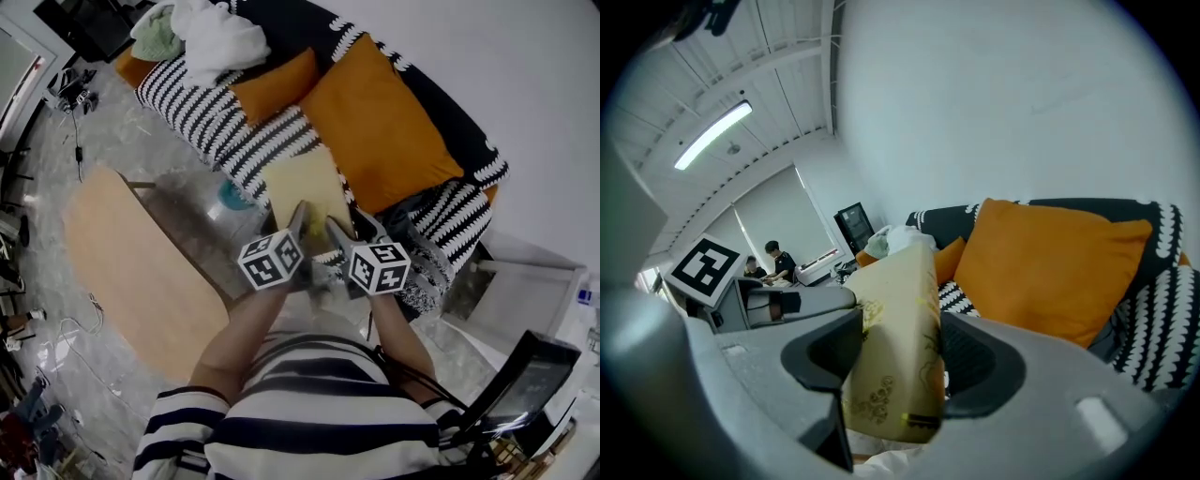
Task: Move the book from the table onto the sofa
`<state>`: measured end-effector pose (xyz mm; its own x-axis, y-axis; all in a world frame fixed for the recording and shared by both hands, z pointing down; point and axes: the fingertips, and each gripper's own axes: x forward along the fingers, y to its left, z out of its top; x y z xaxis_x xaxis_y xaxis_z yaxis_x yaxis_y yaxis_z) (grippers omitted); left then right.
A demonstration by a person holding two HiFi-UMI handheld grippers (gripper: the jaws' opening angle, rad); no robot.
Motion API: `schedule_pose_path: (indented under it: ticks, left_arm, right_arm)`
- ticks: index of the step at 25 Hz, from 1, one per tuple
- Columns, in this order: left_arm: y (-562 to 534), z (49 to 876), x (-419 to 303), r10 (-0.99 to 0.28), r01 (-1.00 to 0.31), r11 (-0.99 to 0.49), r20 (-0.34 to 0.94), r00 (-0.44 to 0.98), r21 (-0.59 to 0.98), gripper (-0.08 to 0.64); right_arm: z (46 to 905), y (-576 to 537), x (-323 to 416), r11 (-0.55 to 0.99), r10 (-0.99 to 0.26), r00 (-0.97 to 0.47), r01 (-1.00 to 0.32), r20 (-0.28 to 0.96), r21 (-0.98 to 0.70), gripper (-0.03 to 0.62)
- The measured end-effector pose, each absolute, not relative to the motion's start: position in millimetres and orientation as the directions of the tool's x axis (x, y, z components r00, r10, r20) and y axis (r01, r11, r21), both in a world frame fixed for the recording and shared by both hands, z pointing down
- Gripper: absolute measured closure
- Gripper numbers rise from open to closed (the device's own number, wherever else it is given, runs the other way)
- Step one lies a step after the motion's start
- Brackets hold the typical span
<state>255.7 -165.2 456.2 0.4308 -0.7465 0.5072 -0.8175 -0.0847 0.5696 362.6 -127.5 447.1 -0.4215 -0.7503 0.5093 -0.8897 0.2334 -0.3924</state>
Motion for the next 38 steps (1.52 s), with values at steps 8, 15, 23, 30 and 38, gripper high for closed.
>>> schedule_pose_path:
  ticks: [8, 15, 23, 30, 38]
  left_arm:
    - [-207, 505, 234, -0.717, -0.825, -0.055, 0.552, 0.425, 0.563, 0.259]
    - [-243, 532, 229, -0.677, -0.815, -0.056, 0.578, 0.455, 0.577, 0.258]
    - [-268, 606, 233, -0.628, -0.827, -0.067, 0.621, 0.469, 0.558, 0.256]
    - [-292, 646, 239, -0.590, -0.840, -0.027, 0.670, 0.451, 0.542, 0.255]
    - [-299, 696, 240, -0.531, -0.852, 0.005, 0.723, 0.442, 0.524, 0.254]
  right_arm:
    - [497, -170, 341, 0.214, -0.699, -0.438, -0.882, 0.565, -0.419, 0.339]
    - [521, -204, 333, 0.189, -0.642, -0.430, -0.891, 0.635, -0.413, 0.342]
    - [597, -226, 336, 0.142, -0.587, -0.434, -0.886, 0.684, -0.441, 0.347]
    - [636, -251, 342, 0.116, -0.540, -0.441, -0.883, 0.717, -0.455, 0.348]
    - [683, -259, 343, 0.075, -0.490, -0.445, -0.878, 0.750, -0.472, 0.348]
